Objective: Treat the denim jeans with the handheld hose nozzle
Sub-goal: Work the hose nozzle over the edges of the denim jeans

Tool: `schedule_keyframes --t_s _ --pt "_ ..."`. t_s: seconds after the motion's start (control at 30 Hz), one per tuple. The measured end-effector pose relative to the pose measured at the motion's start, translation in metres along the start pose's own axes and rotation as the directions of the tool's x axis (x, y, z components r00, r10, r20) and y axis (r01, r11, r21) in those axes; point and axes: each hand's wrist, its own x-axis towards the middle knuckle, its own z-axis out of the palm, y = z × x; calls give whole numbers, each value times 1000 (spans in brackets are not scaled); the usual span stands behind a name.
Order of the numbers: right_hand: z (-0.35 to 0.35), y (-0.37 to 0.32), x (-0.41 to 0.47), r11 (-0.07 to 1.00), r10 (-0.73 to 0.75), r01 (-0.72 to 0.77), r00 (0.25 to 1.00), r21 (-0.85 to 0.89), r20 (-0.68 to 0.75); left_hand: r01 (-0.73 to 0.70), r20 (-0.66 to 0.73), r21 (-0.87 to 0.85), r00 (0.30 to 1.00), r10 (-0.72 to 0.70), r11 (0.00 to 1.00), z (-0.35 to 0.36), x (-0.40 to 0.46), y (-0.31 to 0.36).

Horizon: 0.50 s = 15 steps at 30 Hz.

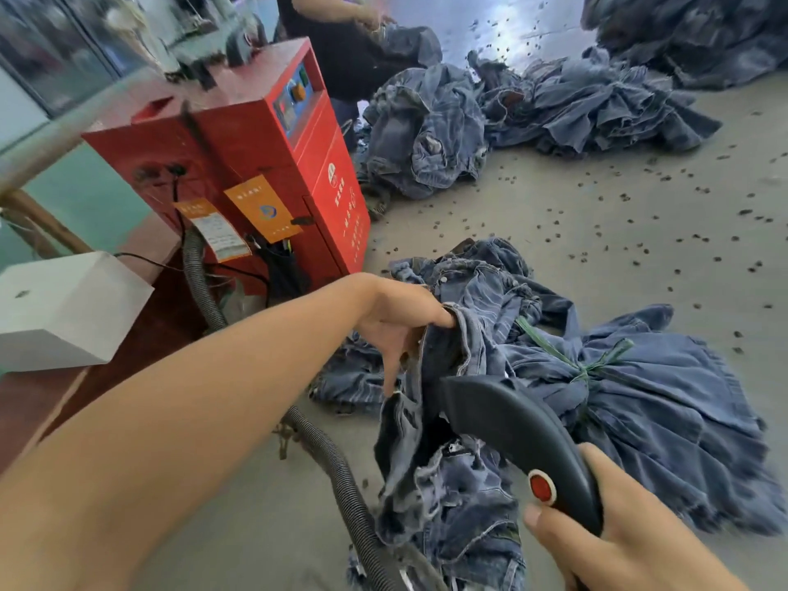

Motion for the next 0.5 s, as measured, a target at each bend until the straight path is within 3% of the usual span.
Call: schedule_keyframes --t_s 0.07,0.2,0.33,0.5 --pt "6 -5 1 996 -86 85 994 -14 -71 -11 80 22 997 9 1000 8 -2 -5" --pt "11 -12 4 996 -80 83 992 23 -101 -156 -41 62 986 159 986 18 0 -9" --pt "17 -26 18 987 -142 153 976 57 -162 -235 46 -165 968 245 958 12 0 -22" --pt "17 -34 4 978 -162 194 940 78 -300 -297 76 -470 925 373 831 4 5 -43"
